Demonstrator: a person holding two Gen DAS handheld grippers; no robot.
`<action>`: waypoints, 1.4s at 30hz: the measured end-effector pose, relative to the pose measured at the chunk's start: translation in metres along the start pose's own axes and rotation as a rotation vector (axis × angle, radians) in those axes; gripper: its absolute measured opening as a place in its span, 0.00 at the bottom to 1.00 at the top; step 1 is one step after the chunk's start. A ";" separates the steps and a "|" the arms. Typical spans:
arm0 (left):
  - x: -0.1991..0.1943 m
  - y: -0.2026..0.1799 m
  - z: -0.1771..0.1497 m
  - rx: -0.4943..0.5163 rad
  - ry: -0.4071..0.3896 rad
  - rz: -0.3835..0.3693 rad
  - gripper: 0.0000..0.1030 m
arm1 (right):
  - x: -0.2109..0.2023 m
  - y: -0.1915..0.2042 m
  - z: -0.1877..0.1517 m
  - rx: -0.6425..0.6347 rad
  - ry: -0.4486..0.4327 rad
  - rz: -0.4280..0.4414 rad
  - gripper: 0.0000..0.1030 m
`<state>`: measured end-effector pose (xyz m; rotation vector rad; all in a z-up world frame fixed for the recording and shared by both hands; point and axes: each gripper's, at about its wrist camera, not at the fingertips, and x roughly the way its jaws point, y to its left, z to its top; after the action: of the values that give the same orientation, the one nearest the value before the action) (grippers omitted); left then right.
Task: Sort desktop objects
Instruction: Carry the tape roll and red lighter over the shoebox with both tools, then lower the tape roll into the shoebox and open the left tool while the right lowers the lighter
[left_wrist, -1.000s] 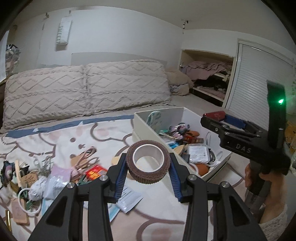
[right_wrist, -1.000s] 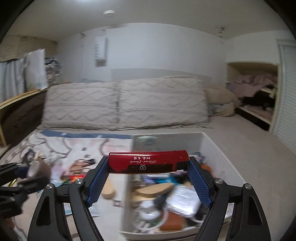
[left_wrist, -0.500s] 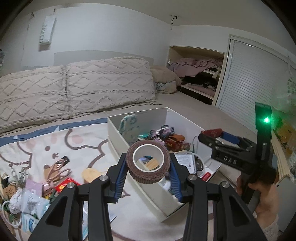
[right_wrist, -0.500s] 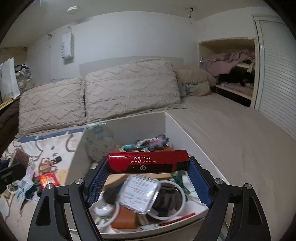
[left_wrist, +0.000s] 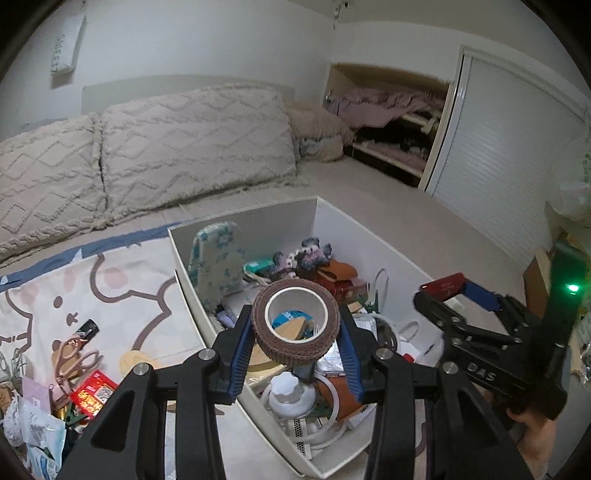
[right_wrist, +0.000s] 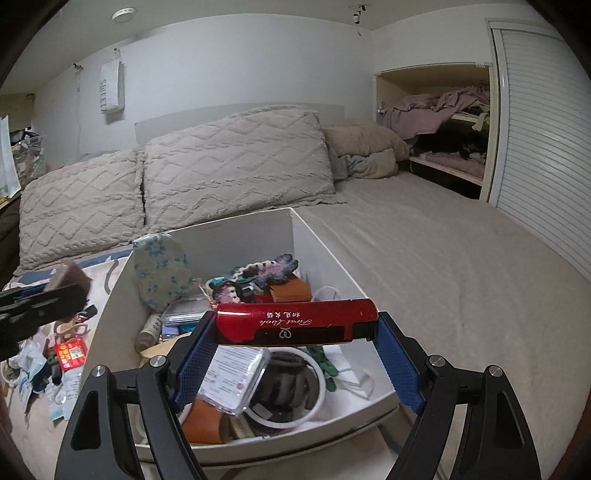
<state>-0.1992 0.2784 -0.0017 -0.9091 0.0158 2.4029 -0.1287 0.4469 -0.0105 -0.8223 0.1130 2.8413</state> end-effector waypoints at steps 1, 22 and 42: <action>0.005 -0.002 0.000 0.004 0.018 0.004 0.41 | 0.001 -0.002 -0.001 0.000 0.004 -0.005 0.81; 0.074 -0.023 -0.007 0.062 0.254 0.057 0.41 | 0.014 -0.014 -0.011 -0.016 0.105 0.038 0.81; 0.077 -0.026 -0.018 0.122 0.314 0.075 0.41 | 0.015 0.007 -0.020 -0.160 0.197 0.021 0.81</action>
<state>-0.2221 0.3350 -0.0585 -1.2357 0.3168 2.2725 -0.1325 0.4396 -0.0349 -1.1389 -0.0816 2.8100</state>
